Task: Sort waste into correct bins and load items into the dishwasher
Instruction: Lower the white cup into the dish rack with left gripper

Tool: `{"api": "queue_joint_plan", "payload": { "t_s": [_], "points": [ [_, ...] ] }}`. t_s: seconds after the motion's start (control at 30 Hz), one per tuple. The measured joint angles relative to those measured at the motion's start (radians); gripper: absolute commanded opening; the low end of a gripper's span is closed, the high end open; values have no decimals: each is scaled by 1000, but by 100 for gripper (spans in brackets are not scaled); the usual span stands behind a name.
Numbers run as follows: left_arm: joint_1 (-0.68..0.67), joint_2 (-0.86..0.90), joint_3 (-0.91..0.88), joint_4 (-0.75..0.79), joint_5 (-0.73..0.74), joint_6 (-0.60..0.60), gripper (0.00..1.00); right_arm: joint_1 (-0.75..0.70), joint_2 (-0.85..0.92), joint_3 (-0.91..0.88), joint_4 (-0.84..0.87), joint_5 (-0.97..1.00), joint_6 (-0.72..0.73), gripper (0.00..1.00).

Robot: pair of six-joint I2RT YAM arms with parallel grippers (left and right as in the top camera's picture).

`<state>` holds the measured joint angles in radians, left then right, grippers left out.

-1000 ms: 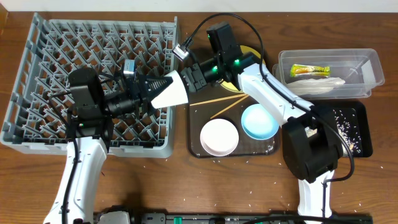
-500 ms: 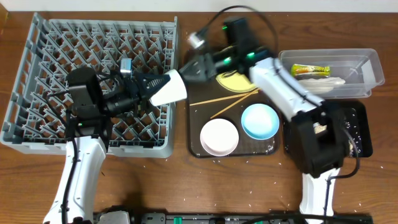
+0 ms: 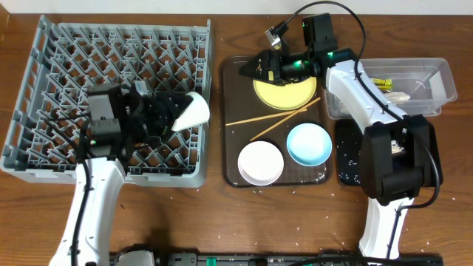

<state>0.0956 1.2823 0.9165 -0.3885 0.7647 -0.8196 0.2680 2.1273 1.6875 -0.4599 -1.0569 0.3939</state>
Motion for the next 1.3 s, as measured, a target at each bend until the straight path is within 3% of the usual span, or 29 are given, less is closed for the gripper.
{"api": "queue_joint_plan", "payload": {
  "t_s": [0.27,0.5,0.93,1.2,1.3],
  "points": [
    [-135,-6,380,-423,-401,193,46,13,-59,-1,-155,221,-101,98],
    [-261,6,419,-571,-660,238,46,44,-188,-1,-292,452,-165,93],
    [-321,290,419,-759,-754,237,46,51,-204,-1,-377,569,-203,89],
    [-321,387,419,-771,-766,221,47,51,-204,-1,-380,580,-205,90],
    [-321,409,419,-768,-769,220,54,51,-204,-1,-381,580,-205,90]
  ]
}}
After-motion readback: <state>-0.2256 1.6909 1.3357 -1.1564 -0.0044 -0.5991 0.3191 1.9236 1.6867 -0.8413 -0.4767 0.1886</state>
